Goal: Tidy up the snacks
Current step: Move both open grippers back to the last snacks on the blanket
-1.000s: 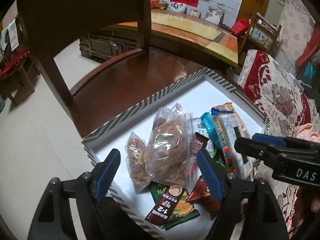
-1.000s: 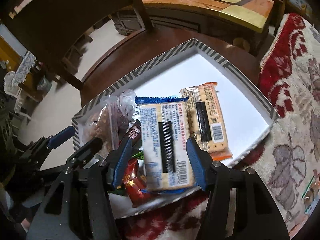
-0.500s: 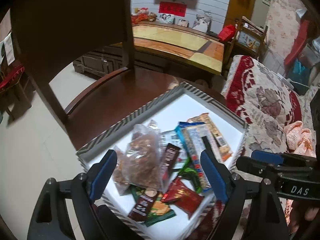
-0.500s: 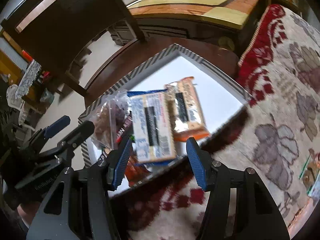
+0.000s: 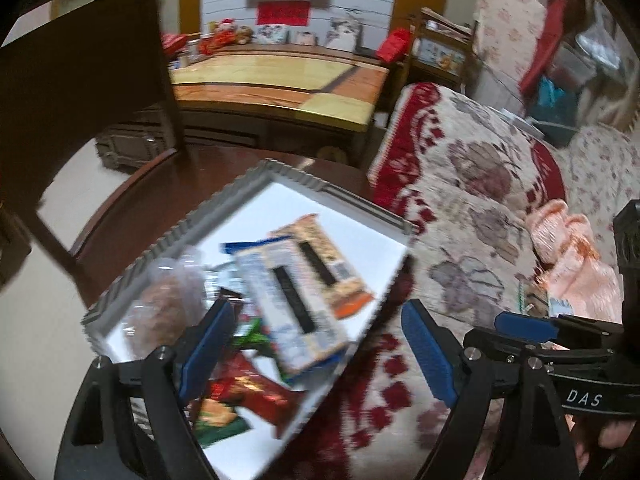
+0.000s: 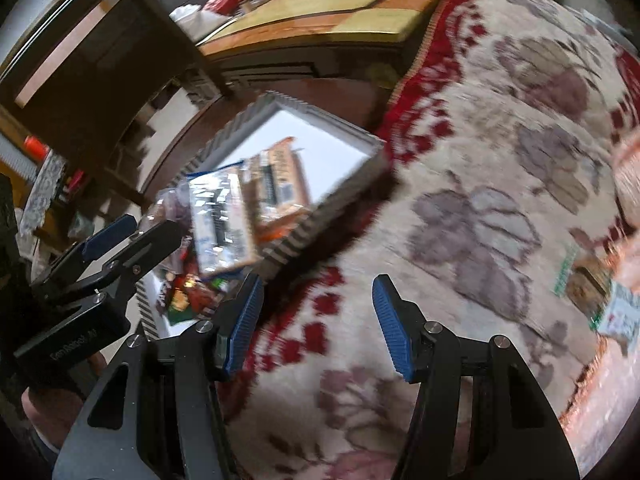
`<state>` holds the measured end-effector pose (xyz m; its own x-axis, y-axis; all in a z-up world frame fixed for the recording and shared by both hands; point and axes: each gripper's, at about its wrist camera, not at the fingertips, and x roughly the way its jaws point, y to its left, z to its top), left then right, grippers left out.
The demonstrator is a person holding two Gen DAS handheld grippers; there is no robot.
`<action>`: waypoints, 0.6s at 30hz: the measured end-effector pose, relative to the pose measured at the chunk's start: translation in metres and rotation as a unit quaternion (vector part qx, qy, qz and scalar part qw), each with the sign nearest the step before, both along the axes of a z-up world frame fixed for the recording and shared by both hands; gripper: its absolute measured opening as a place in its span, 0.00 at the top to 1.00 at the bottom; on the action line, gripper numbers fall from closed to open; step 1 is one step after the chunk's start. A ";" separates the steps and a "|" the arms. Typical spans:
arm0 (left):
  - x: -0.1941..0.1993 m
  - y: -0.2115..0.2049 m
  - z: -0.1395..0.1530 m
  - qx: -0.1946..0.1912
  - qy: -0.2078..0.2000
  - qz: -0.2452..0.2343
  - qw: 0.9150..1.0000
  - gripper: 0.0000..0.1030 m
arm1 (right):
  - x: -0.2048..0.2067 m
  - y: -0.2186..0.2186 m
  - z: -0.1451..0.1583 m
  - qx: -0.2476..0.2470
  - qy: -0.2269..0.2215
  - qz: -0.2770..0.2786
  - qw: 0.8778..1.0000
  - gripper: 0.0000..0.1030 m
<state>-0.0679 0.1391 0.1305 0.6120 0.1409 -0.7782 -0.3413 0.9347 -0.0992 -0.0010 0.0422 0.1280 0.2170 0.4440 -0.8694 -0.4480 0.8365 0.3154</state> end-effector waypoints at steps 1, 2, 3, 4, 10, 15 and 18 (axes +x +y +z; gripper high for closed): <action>0.002 -0.005 0.000 -0.001 0.000 -0.006 1.000 0.15 | 0.000 -0.009 -0.001 0.000 0.002 -0.008 1.000 0.45; 0.004 -0.011 0.000 -0.002 0.000 -0.011 1.000 0.15 | 0.001 -0.016 -0.001 0.000 0.002 -0.013 1.000 0.45; 0.007 -0.016 0.001 -0.002 0.000 -0.016 1.000 0.15 | 0.001 -0.025 -0.002 -0.002 0.001 -0.021 1.000 0.45; 0.010 -0.021 0.001 -0.002 -0.001 -0.021 1.000 0.15 | 0.001 -0.035 -0.003 -0.003 0.002 -0.029 1.000 0.45; 0.024 -0.048 -0.001 -0.004 0.003 -0.047 0.999 0.15 | 0.003 -0.085 -0.007 -0.003 0.007 -0.076 0.997 0.45; 0.037 -0.071 -0.007 -0.007 0.014 -0.072 0.997 0.15 | 0.002 -0.122 -0.006 -0.008 0.005 -0.104 0.995 0.45; 0.045 -0.087 -0.011 -0.014 0.020 -0.091 0.996 0.15 | 0.002 -0.147 -0.006 -0.012 0.004 -0.127 0.992 0.45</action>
